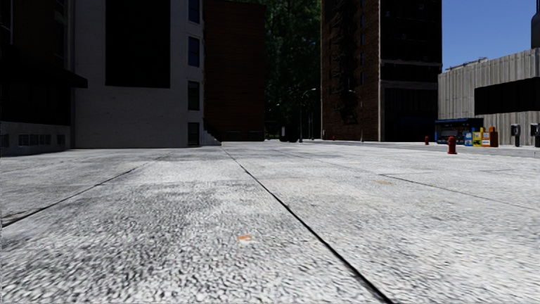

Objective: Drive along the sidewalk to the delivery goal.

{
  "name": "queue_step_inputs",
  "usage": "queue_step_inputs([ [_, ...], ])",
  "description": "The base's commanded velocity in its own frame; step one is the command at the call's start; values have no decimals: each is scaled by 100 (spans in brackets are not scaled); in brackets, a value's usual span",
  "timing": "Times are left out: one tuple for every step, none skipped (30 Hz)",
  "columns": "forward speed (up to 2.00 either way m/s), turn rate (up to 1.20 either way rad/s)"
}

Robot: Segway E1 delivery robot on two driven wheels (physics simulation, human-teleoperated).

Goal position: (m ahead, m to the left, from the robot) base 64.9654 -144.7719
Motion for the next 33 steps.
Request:
queue_step_inputs([
  [161,-8],
  [169,-7],
  [169,-7],
  [171,-7],
  [172,-6],
  [173,-1],
  [173,-1],
  [174,0],
  [175,0],
  [175,0],
  [178,0],
  [180,0],
  [180,0],
  [190,0],
  [200,0],
  [200,0],
  [200,0],
  [200,0],
  [200,0],
  [200,0],
  [200,0],
  [200,0],
  [200,0],
  [200,0],
  [200,0],
  [200,-1],
  [200,-8],
  [200,-8],
  [200,-14],
  [200,-21],
  [200,-21],
  [200,-23],
  [200,-23],
])
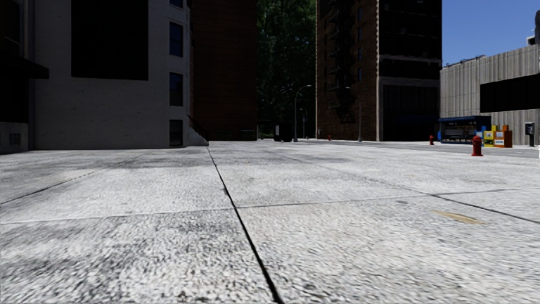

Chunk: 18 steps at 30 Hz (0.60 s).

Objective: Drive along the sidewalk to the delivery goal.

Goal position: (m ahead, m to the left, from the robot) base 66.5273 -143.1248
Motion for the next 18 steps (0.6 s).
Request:
queue_step_inputs([
  [200,-23],
  [200,-23],
  [200,-24],
  [200,-24],
  [200,-24],
  [200,-24],
  [200,-24],
  [200,-24],
  [200,-24],
  [200,-24],
  [200,-24],
  [200,-24],
  [200,-24],
  [200,-24],
  [200,-25],
  [200,-25],
  [200,-25],
  [200,-25],
])
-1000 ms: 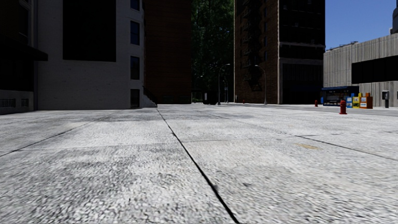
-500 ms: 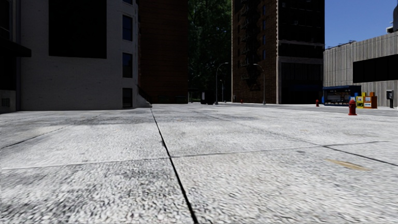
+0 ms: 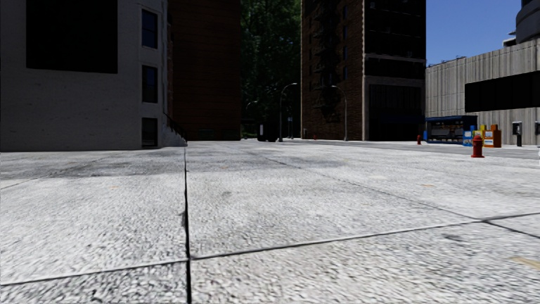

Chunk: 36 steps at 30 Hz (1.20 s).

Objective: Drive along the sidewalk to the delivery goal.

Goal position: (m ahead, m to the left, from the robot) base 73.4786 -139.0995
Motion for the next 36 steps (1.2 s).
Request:
queue_step_inputs([
  [200,-25],
  [200,-25],
  [200,-25],
  [200,-23],
  [200,-23],
  [200,-20],
  [200,-15],
  [200,-15],
  [200,-11],
  [200,-5],
  [200,0],
  [200,0],
  [200,0],
  [200,0],
  [200,0],
  [200,0],
  [200,0],
  [200,0],
  [200,0],
  [200,0],
  [200,0],
  [200,0],
  [200,0],
  [200,0],
  [200,0],
  [200,0],
  [200,0],
  [200,0],
  [200,0],
  [200,0],
  [200,-5],
  [200,-5],
  [200,-16],
  [200,-20],
  [200,-21],
  [200,-21],
])
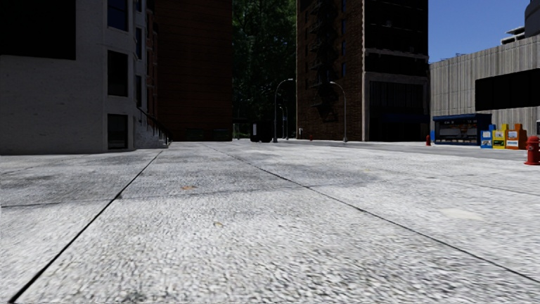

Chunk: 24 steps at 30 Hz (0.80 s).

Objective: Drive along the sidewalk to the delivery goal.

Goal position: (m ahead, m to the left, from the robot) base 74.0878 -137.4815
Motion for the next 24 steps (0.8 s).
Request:
queue_step_inputs([
  [200,-21],
  [200,0],
  [200,0],
  [200,0],
  [200,0],
  [200,0],
  [200,0],
  [200,0],
  [200,0],
  [200,0],
  [200,0],
  [200,0],
  [200,0],
  [200,0],
  [200,0],
  [200,0],
  [200,0],
  [200,0],
  [200,0],
  [200,0],
  [200,0],
  [200,0],
  [200,0],
  [200,0],
])
